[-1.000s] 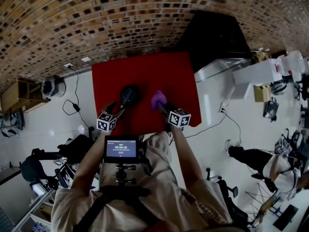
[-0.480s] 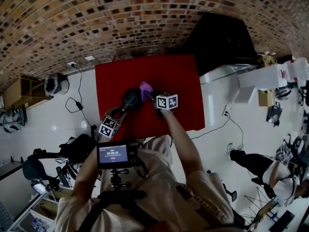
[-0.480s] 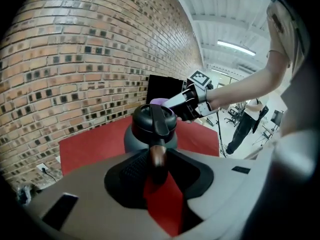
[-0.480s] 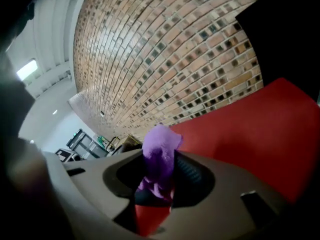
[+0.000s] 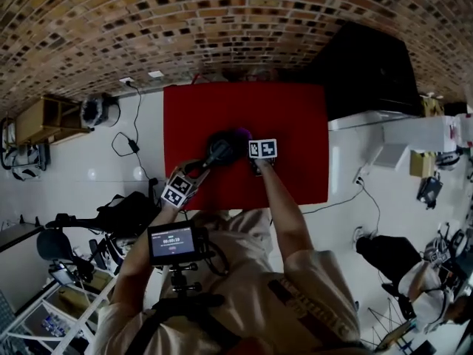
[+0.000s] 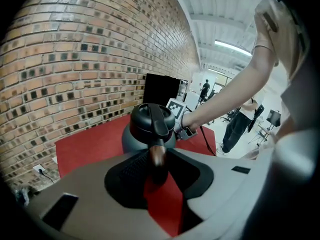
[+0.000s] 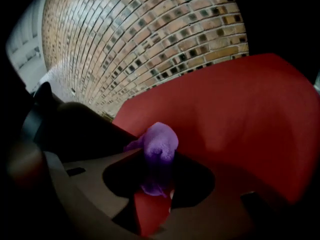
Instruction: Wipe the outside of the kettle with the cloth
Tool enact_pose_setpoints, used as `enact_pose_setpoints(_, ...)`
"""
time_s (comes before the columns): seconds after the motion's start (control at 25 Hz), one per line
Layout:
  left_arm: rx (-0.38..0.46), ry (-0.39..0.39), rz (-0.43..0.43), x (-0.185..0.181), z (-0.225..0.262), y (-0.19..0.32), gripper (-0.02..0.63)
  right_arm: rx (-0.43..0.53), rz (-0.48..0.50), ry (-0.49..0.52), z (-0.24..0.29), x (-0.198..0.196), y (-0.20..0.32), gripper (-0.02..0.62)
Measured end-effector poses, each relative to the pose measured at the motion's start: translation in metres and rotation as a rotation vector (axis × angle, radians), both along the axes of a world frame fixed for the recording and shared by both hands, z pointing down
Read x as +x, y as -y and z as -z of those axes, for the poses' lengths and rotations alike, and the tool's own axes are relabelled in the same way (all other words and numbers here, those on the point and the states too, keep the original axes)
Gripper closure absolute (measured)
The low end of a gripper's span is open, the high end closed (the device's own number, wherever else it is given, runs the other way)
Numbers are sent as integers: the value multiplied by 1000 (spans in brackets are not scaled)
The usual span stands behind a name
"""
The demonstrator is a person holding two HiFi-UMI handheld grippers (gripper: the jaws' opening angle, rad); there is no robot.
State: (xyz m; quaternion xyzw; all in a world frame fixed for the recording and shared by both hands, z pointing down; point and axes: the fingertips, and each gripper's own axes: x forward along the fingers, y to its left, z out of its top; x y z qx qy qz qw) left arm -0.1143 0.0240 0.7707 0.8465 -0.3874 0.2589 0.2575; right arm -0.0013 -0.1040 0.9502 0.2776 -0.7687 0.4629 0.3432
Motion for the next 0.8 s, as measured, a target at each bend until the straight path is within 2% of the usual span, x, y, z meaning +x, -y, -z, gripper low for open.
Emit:
enact_pose_setpoints(0.08,-4,-12,9,-2,-1,-1,488,12,7,-15,5,8,-4,434)
enact_pose_setpoints(0.16,-8,-19,12,-4,-3,-2,488,77,-126,50,39,25,8,433)
enact_pose_setpoints(0.24,-8,-25,14,-5,-4,-3,488,164,-290,172,92,45,23,433)
enact_pose_setpoints(0.28,-9,-30,16,-5,-4,-3,488,202,-338,244,121,51,25,433)
enact_pose_setpoints(0.32,-8,-34,17,-5,-4,-4,488,232,-351,312,147,53,22,433)
enact_pose_setpoints(0.4,-9,-40,20,-6,-3,-4,488,264,-298,397,178,42,6,433)
enact_pose_setpoints(0.52,-22,-33,30,-7,-1,-4,488,250,-167,365,169,9,-22,433)
enact_pose_setpoints(0.56,-27,-29,31,-6,0,-4,488,235,-153,341,159,2,-27,433)
enact_pose_setpoints(0.72,-32,-23,22,-3,-1,-5,488,151,-274,300,115,10,-25,431)
enact_pose_setpoints(0.8,-31,-21,22,-3,0,-5,488,120,-292,256,89,14,-25,433)
